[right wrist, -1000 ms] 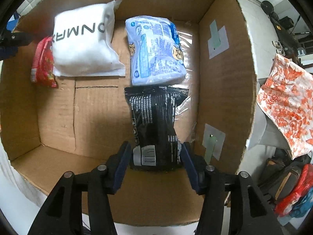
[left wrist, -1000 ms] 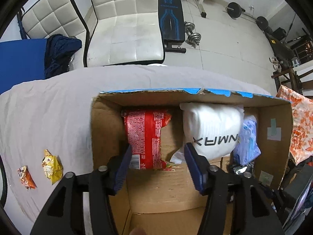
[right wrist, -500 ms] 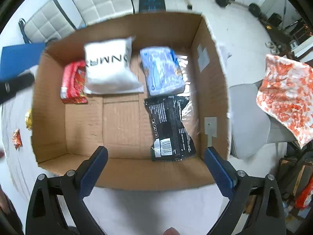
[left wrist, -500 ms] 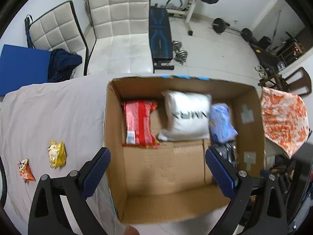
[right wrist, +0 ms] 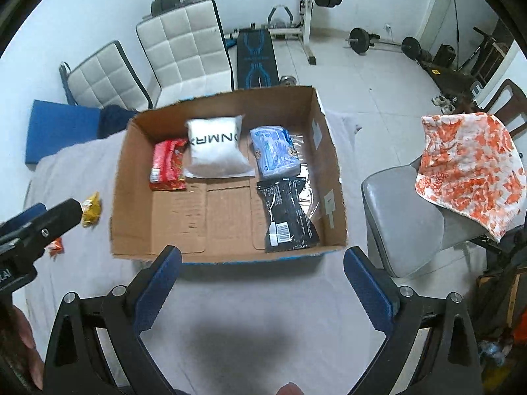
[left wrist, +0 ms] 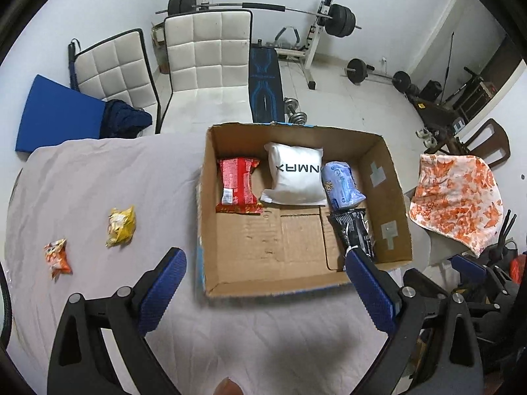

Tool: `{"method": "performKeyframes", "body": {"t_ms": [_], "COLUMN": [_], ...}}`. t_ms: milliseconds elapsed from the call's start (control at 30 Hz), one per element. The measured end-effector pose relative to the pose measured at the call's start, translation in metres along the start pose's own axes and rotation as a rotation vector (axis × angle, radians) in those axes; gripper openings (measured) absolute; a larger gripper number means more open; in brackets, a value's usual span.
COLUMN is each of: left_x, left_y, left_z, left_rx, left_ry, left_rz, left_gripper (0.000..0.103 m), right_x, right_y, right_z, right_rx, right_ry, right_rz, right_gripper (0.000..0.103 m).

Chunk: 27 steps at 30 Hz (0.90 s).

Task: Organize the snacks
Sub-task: 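Raise both tools away from the box, then move the left tool to the panda snack bag while the right tool reaches the yellow chip bag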

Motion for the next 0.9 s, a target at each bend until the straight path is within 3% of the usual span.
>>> {"method": "performKeyframes", "body": {"t_ms": [333, 533, 733, 900], "left_x": [0.022, 0.023, 0.023, 0.035], "left_y": [-0.004, 0.027, 0.117, 0.227], "left_z": [-0.032, -0.047, -0.070, -0.080], "left_rx": [-0.011, -0.007, -0.091, -0.181], "left_ry": [-0.035, -0.048, -0.059, -0.025], "left_rz": [0.001, -0.046, -0.116, -0.216], "left_gripper": [0.099, 0.099, 0.099, 0.099], "right_x": [0.018, 0.022, 0.025, 0.029], "right_y": [0.001, 0.021, 0.098, 0.210], "right_z": [-0.041, -0.041, -0.038, -0.020], "right_rx": [-0.020, -0.050, -0.120, -0.190], "right_ry": [-0.049, -0.021, 0.010, 0.058], "right_rz": [0.000, 0.014, -0.041, -0.149], "right_gripper": [0.101, 0.101, 0.101, 0.101]}}
Point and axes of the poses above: each gripper's, at about its wrist camera, not at the fingertips, and z roughly the way its jaws point, y to its left, x to its underside, the point moved 10 cm from there along z, roughly the way its jaws point, and after that the axes turned 6 degrees about z, right-handed, at the moved point
